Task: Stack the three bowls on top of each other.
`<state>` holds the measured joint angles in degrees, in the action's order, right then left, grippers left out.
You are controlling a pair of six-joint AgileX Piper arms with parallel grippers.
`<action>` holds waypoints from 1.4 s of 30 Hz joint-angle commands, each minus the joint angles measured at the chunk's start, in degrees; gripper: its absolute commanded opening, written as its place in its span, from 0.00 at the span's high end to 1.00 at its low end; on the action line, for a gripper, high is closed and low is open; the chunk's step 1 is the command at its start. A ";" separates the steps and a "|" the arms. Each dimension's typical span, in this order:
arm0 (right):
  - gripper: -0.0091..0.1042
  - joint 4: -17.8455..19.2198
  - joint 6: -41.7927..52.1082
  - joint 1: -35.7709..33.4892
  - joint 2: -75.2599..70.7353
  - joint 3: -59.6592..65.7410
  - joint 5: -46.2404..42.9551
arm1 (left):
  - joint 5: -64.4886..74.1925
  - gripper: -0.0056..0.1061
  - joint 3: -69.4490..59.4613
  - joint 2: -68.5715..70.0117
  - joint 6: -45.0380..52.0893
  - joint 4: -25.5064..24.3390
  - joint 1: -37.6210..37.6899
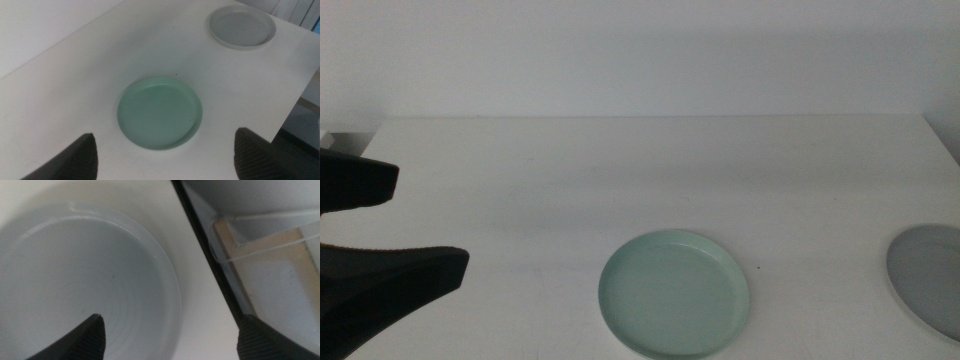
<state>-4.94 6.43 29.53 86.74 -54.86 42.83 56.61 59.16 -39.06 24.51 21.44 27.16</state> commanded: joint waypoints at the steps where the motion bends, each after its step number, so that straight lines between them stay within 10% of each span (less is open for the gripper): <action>1: 0.30 -1.12 1.95 0.36 1.18 -2.04 -4.10 | -3.17 0.14 1.36 -0.04 -0.26 2.03 0.00; 21: 0.42 -3.78 4.55 0.36 14.51 -2.93 -11.07 | -3.17 0.14 1.36 -0.04 -0.26 2.03 0.00; 27: 0.58 -3.86 4.55 0.36 16.81 -2.93 -11.39 | -3.17 0.14 1.36 -0.04 -0.26 2.03 0.00; 32: 0.91 -3.86 4.55 0.36 16.96 -2.99 -11.39 | -3.17 0.14 1.36 -0.04 -0.26 2.03 0.00; 42: 0.92 -8.33 4.55 -2.44 8.27 -8.43 -1.51 | -3.17 0.14 1.36 -0.04 -0.26 2.03 0.00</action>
<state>-11.77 10.71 27.98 99.86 -60.33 39.89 56.61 59.16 -39.06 24.51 21.44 27.16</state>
